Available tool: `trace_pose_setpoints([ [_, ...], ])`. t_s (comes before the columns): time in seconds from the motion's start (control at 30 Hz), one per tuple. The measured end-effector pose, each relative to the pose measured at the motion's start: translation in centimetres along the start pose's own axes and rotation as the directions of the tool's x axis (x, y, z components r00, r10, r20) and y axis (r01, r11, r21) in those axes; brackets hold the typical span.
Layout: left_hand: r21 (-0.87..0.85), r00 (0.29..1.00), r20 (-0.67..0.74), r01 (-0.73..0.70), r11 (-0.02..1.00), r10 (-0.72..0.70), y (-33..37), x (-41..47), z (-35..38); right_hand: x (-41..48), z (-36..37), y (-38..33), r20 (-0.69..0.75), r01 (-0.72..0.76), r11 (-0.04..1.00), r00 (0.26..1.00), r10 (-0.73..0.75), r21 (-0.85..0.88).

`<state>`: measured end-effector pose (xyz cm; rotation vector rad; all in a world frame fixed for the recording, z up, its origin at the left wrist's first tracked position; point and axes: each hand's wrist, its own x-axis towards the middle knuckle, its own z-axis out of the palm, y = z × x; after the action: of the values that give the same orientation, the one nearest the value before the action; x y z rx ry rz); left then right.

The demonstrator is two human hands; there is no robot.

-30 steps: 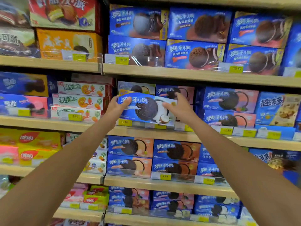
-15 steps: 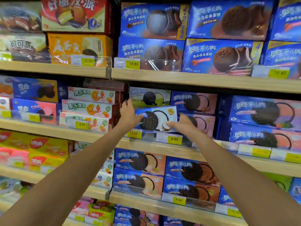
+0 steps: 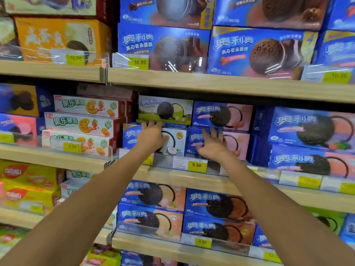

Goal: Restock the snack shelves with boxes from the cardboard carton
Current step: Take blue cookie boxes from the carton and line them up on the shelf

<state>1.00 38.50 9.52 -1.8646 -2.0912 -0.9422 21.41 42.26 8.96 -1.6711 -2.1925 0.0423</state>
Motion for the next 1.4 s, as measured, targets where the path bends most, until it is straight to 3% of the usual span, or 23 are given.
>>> trace_pose_setpoints([
  [0.27,0.001,0.989,0.130,0.077,0.997,-0.076,0.9,2.6,0.4,0.3,0.1,0.0,-0.040,-0.060,0.998,0.997,0.059,-0.028],
  [0.6,0.039,0.988,0.105,0.114,0.993,-0.117,1.2,2.6,0.5,0.3,0.2,-0.4,-0.061,-0.128,0.990,0.990,0.124,-0.061],
  [0.9,0.160,0.986,0.130,0.080,0.984,-0.101,0.3,2.4,0.8,0.3,0.3,-0.3,-0.054,-0.126,0.991,0.991,0.123,-0.050],
  [1.07,0.124,0.975,0.203,0.061,0.990,-0.085,-0.3,3.0,0.8,0.2,0.0,-0.5,-0.048,-0.086,0.996,0.995,0.086,-0.007],
  [1.2,0.084,0.941,0.338,0.000,0.996,-0.029,0.2,3.6,1.1,0.4,0.0,-0.3,-0.073,-0.068,0.997,0.995,0.070,0.027],
  [1.4,0.069,0.930,0.368,-0.012,0.998,-0.014,0.0,4.2,1.9,0.5,0.1,0.0,-0.109,-0.036,0.998,0.993,0.041,0.052],
])
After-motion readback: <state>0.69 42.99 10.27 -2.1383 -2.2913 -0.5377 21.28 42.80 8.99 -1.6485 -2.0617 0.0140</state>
